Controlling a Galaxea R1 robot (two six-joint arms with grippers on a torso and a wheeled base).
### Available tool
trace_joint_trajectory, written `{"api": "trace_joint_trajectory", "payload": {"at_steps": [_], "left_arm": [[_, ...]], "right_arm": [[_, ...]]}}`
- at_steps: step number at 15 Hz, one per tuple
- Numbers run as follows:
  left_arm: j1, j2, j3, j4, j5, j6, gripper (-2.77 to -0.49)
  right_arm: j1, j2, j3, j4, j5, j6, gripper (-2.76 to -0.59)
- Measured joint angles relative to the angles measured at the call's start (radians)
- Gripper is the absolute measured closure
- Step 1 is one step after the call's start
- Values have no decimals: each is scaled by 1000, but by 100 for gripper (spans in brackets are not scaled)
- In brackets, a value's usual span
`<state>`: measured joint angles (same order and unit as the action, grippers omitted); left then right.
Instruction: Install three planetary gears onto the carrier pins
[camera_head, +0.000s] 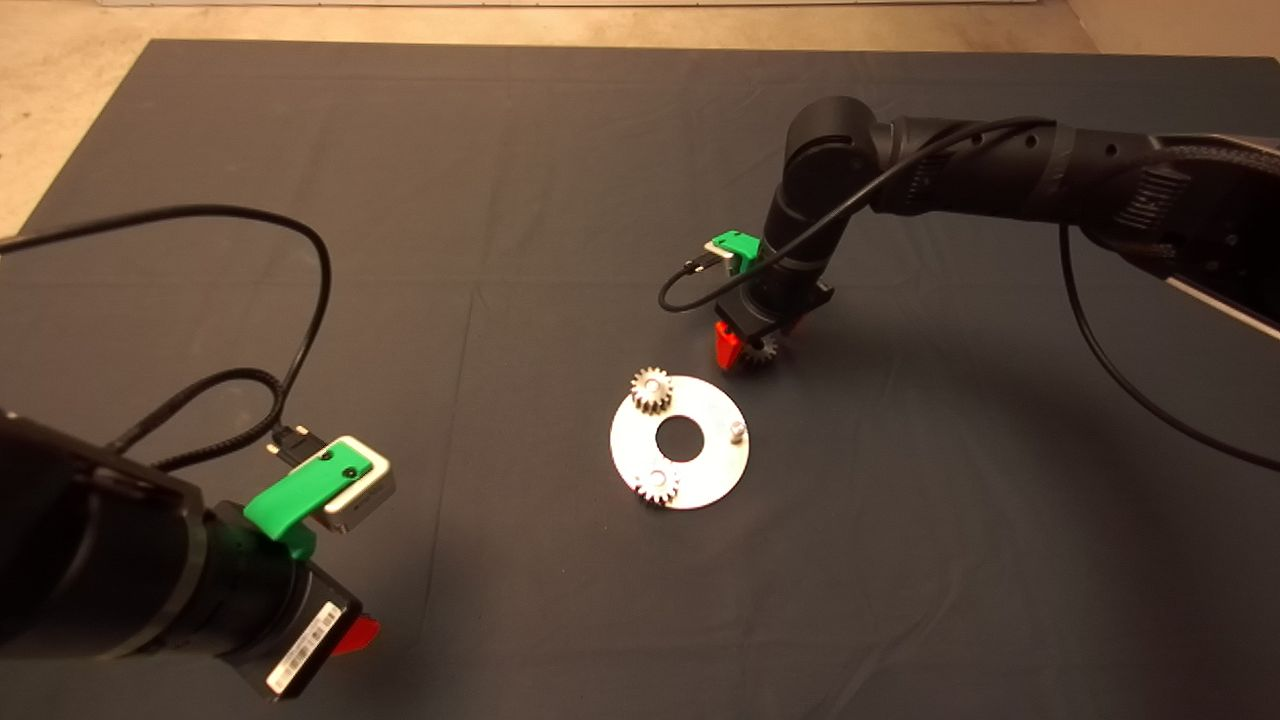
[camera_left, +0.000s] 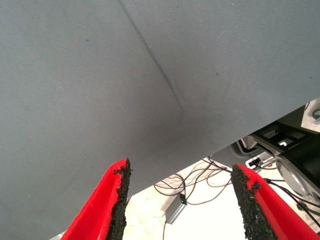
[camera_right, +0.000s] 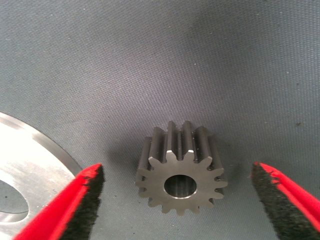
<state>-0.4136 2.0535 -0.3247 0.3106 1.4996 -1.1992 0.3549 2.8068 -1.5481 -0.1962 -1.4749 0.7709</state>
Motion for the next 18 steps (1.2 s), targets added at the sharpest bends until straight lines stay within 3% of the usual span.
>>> {"api": "trace_joint_trajectory", "payload": {"at_steps": [6,18], "left_arm": [[0,-31,0,0,0,3,-133],[0,-32,0,0,-6,2,-133]], "right_arm": [[0,0,0,0,-2,0,-187],[0,0,7,0,-3,0,-141]]}}
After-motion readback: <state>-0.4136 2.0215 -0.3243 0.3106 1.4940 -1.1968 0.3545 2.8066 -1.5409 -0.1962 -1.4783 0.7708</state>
